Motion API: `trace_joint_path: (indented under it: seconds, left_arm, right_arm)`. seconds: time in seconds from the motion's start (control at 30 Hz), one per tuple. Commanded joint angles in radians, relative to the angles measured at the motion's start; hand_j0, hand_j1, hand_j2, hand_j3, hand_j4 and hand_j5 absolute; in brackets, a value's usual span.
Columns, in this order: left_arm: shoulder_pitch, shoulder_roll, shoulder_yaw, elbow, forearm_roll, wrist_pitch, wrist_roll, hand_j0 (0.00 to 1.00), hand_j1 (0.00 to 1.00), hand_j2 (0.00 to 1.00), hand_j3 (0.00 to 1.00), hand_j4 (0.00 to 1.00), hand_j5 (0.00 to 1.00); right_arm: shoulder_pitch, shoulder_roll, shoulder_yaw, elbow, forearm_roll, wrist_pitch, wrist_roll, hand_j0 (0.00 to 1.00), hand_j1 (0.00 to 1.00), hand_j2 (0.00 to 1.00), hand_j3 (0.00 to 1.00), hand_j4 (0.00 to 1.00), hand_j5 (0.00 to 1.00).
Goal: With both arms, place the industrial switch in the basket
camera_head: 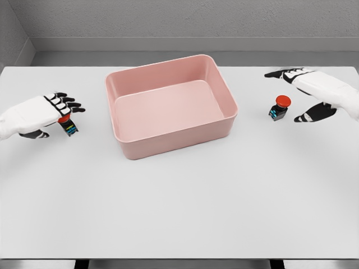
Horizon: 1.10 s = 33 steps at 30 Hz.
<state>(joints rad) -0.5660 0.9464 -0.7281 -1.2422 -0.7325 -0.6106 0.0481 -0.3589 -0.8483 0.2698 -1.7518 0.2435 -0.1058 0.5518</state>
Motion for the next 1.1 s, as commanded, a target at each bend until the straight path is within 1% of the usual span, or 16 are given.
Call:
trace_joint_path:
  seconds: [0.0, 0.07, 0.13, 0.17, 0.2, 0.23, 0.37, 0.43, 0.5, 0.53, 0.57, 0.67, 0.73, 0.83, 1.0, 1.07]
  left_arm:
    - [0.0, -0.024, -0.011, 0.004, -0.013, 0.0, -0.004, 1.0, 1.0, 1.0, 1.0, 1.0, 1.0]
    - [-0.002, -0.026, -0.013, 0.007, -0.013, 0.0, -0.004, 1.0, 1.0, 1.0, 1.0, 1.0, 1.0]
    - [-0.003, -0.034, -0.013, 0.013, -0.013, 0.0, -0.004, 1.0, 1.0, 1.0, 1.0, 1.0, 1.0]
    - [-0.003, -0.035, -0.013, 0.013, -0.013, 0.0, -0.004, 1.0, 1.0, 1.0, 1.0, 1.0, 1.0]
    - [-0.005, -0.035, -0.013, 0.013, -0.013, 0.0, -0.004, 1.0, 1.0, 1.0, 1.0, 1.0, 1.0]
    - [-0.005, -0.035, -0.013, 0.013, -0.013, 0.0, -0.004, 1.0, 1.0, 1.0, 1.0, 1.0, 1.0]
    - [-0.008, -0.035, -0.011, 0.033, -0.002, 0.0, -0.002, 1.0, 1.0, 1.0, 1.0, 1.0, 1.0]
    - [-0.009, -0.035, -0.011, 0.033, -0.004, 0.0, -0.002, 0.79, 0.79, 0.79, 0.79, 0.79, 0.79]
    - [-0.009, -0.034, -0.01, 0.035, -0.004, 0.0, -0.002, 0.72, 0.72, 0.72, 0.72, 0.72, 0.72]
    - [-0.009, -0.034, -0.01, 0.039, -0.005, 0.0, -0.002, 0.66, 0.66, 0.66, 0.66, 0.66, 0.66]
    - [-0.009, -0.034, -0.01, 0.043, -0.005, 0.0, -0.002, 0.65, 0.65, 0.65, 0.65, 0.65, 0.65]
    - [-0.009, -0.032, -0.01, 0.043, -0.008, 0.0, -0.002, 0.61, 0.61, 0.61, 0.61, 0.61, 0.61]
    - [-0.009, -0.032, -0.01, 0.043, -0.011, 0.0, -0.004, 0.55, 0.55, 0.55, 0.55, 0.55, 0.55]
    - [-0.008, -0.031, -0.01, 0.043, -0.011, 0.0, -0.004, 0.46, 0.46, 0.46, 0.46, 0.46, 0.46]
    - [-0.006, -0.031, -0.01, 0.043, -0.013, 0.0, -0.004, 0.38, 0.38, 0.38, 0.38, 0.38, 0.38]
    - [-0.006, -0.032, -0.011, 0.041, -0.024, 0.0, -0.005, 0.32, 0.32, 0.32, 0.32, 0.32, 0.32]
  right_arm:
    - [-0.006, 0.058, 0.049, 0.001, 0.069, 0.094, 0.051, 1.0, 1.0, 1.0, 1.0, 1.0, 1.0]
    - [-0.026, 0.061, 0.077, 0.017, 0.077, 0.126, 0.059, 1.0, 1.0, 1.0, 1.0, 1.0, 1.0]
    - [-0.04, 0.058, 0.075, 0.032, 0.079, 0.178, 0.059, 1.0, 1.0, 1.0, 1.0, 1.0, 1.0]
    - [-0.061, 0.058, 0.075, 0.047, 0.082, 0.192, 0.059, 1.0, 1.0, 1.0, 1.0, 1.0, 1.0]
    - [-0.071, 0.06, 0.075, 0.049, 0.108, 0.204, 0.059, 1.0, 1.0, 1.0, 1.0, 1.0, 1.0]
    - [-0.089, 0.064, 0.075, 0.051, 0.135, 0.238, 0.059, 1.0, 1.0, 1.0, 1.0, 1.0, 1.0]
    - [-0.135, 0.098, 0.077, 0.092, 0.151, 0.252, 0.059, 1.0, 1.0, 1.0, 1.0, 1.0, 1.0]
    - [-0.149, 0.136, 0.078, 0.126, 0.197, 0.252, 0.059, 1.0, 1.0, 1.0, 1.0, 1.0, 1.0]
    - [-0.153, 0.156, 0.086, 0.153, 0.229, 0.252, 0.059, 1.0, 1.0, 1.0, 1.0, 1.0, 1.0]
    - [-0.169, 0.186, 0.106, 0.179, 0.231, 0.252, 0.059, 1.0, 1.0, 1.0, 1.0, 1.0, 1.0]
    - [-0.198, 0.205, 0.129, 0.205, 0.231, 0.25, 0.059, 1.0, 1.0, 1.0, 1.0, 1.0, 1.0]
    - [-0.203, 0.233, 0.14, 0.221, 0.247, 0.25, 0.059, 1.0, 1.0, 1.0, 1.0, 1.0, 1.0]
    - [-0.203, 0.235, 0.164, 0.233, 0.247, 0.25, 0.059, 1.0, 1.0, 1.0, 1.0, 1.0, 1.0]
    - [-0.201, 0.232, 0.166, 0.244, 0.247, 0.249, 0.059, 1.0, 1.0, 1.0, 1.0, 1.0, 1.0]
    - [-0.193, 0.23, 0.166, 0.265, 0.247, 0.245, 0.059, 1.0, 1.0, 1.0, 1.0, 1.0, 1.0]
    - [-0.192, 0.229, 0.166, 0.27, 0.247, 0.245, 0.059, 1.0, 1.0, 1.0, 1.0, 1.0, 1.0]
